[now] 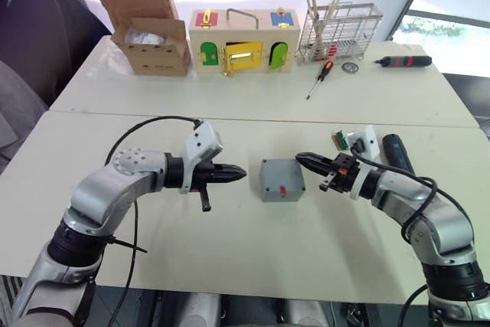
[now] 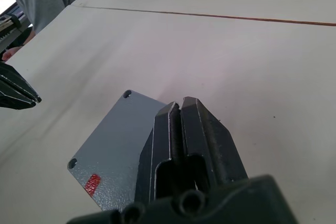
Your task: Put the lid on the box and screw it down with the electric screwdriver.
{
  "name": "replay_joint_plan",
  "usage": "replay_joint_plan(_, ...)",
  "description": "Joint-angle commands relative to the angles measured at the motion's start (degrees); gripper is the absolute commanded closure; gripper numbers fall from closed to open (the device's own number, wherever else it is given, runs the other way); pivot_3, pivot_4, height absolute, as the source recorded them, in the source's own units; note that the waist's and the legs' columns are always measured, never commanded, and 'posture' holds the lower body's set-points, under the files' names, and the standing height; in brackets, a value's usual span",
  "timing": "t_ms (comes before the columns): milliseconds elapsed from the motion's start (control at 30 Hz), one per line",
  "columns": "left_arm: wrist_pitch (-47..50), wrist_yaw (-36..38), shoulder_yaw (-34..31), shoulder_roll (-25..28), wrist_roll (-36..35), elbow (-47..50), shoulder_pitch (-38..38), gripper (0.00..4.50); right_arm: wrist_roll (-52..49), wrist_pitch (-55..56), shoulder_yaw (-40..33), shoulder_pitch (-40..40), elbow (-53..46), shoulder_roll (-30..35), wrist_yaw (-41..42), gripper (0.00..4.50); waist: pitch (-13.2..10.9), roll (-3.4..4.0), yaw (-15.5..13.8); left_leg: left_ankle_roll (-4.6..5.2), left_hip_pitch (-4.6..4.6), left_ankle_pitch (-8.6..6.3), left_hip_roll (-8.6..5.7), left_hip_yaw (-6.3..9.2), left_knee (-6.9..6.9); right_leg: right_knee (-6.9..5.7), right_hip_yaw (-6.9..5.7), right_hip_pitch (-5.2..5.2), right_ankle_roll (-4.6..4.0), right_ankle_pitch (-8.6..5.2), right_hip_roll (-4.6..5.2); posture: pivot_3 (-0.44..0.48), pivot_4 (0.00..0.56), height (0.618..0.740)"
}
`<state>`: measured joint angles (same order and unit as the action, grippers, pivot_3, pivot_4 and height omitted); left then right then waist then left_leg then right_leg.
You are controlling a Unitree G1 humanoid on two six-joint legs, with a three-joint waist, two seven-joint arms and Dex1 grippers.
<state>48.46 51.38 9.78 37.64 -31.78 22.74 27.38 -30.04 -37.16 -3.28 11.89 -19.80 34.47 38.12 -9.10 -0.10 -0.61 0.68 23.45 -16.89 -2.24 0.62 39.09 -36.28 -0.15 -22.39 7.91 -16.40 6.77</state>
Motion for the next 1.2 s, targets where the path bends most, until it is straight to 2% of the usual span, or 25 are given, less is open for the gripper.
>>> replay_joint_plan(33,-0.4,0.1,-0.4,0.4,-0.2,1.8,0.1,4.5,0.6,1.4,-0.3,0.5,0.0,-0.7,-0.2,4.43,0.0,0.0,0.0,0.0,0.0,0.0,0.0,0.0,0.0,0.0,0.0,0.0,0.0,0.0,0.0,0.0,0.15,0.735)
replay_joint_plan(333,-0.9,0.2,-0.1,0.4,-0.1,1.6,0.2,4.5,2.0,1.7,0.7,0.9,0.7,-0.7,0.1,4.43,0.0,0.0,0.0,0.0,0.0,0.0,0.0,0.0,0.0,0.0,0.0,0.0,0.0,0.0,0.0,0.0,0.15,0.735)
replay_joint_plan(433,-0.9,0.1,-0.1,0.1,-0.2,1.6,0.5,4.5,2.5,2.0,0.7,1.1,0.9,-0.5,0.3,3.56,0.0,0.0,0.0,0.0,0.0,0.0,0.0,0.0,0.0,0.0,0.0,0.0,0.0,0.0,0.0,0.0,0.15,0.735)
replay_joint_plan(600,-1.4,0.1,-0.2,-0.6,-0.3,1.3,0.9,4.5,2.3,1.3,-1.6,2.3,0.5,0.3,-0.3,1.03,0.0,0.0,0.0,0.0,0.0,0.0,0.0,0.0,0.0,0.0,0.0,0.0,0.0,0.0,0.0,0.0,0.15,0.735)
replay_joint_plan(667,-1.5,0.1,-0.7,-1.3,-0.8,1.1,1.4,4.5,-1.4,-2.8,-5.7,4.1,-0.9,0.9,-1.8,0.32,0.0,0.0,0.0,0.0,0.0,0.0,0.0,0.0,0.0,0.0,0.0,0.01,0.0,0.0,0.0,0.0,0.15,0.735)
replay_joint_plan(800,-2.9,1.0,0.2,-3.0,-0.8,1.6,3.5,4.5,-13.6,-20.8,-16.5,12.2,-0.8,5.6,-6.1,0.32,0.0,0.01,-0.1,-0.01,0.0,0.01,-0.01,0.0,0.02,0.0,0.0,0.02,0.0,0.0,0.03,0.0,0.15,0.735)
replay_joint_plan(867,-4.2,1.7,2.1,-3.9,0.1,2.6,5.1,4.5,-17.8,-26.1,-21.6,18.1,1.9,8.5,-7.9,0.32,0.0,0.03,-0.1,-0.01,0.02,0.0,-0.01,0.01,0.01,0.01,0.0,0.0,0.0,0.0,0.04,0.0,0.15,0.735)
replay_joint_plan(900,-4.4,1.9,2.7,-4.8,-0.4,3.1,5.9,4.5,-16.8,-26.0,-22.1,19.9,2.9,11.3,-7.3,0.32,0.0,0.03,-0.1,-0.01,0.03,0.0,-0.01,0.0,-0.01,0.02,0.0,0.0,-0.01,0.0,0.05,0.0,0.15,0.735)
replay_joint_plan(967,-5.0,2.5,4.0,-6.1,-0.7,3.8,6.8,4.5,-12.7,-24.6,-19.9,20.9,4.7,17.9,-5.1,0.32,0.0,0.03,-0.2,0.0,0.03,0.0,-0.01,0.0,-0.04,0.07,-0.01,0.02,-0.01,0.0,0.06,0.0,0.15,0.735)
replay_joint_plan(1067,-6.5,3.8,6.9,-6.7,0.6,5.2,7.0,4.5,-10.8,-29.8,-13.8,19.2,7.4,30.4,0.5,0.32,0.0,0.02,0.0,0.08,0.05,-0.05,-0.04,-0.04,-0.06,0.16,0.0,0.05,-0.01,0.0,0.08,0.0,0.15,0.735)
replay_joint_plan(1200,-8.0,3.7,10.0,-7.0,2.7,5.9,6.8,4.5,-9.8,-32.0,-9.4,16.3,11.1,40.4,7.8,0.15,0.0,0.07,0.4,0.5,0.04,-0.28,-0.01,-0.21,0.03,0.13,0.09,0.03,-0.01,0.0,0.11,0.0,0.15,0.735)
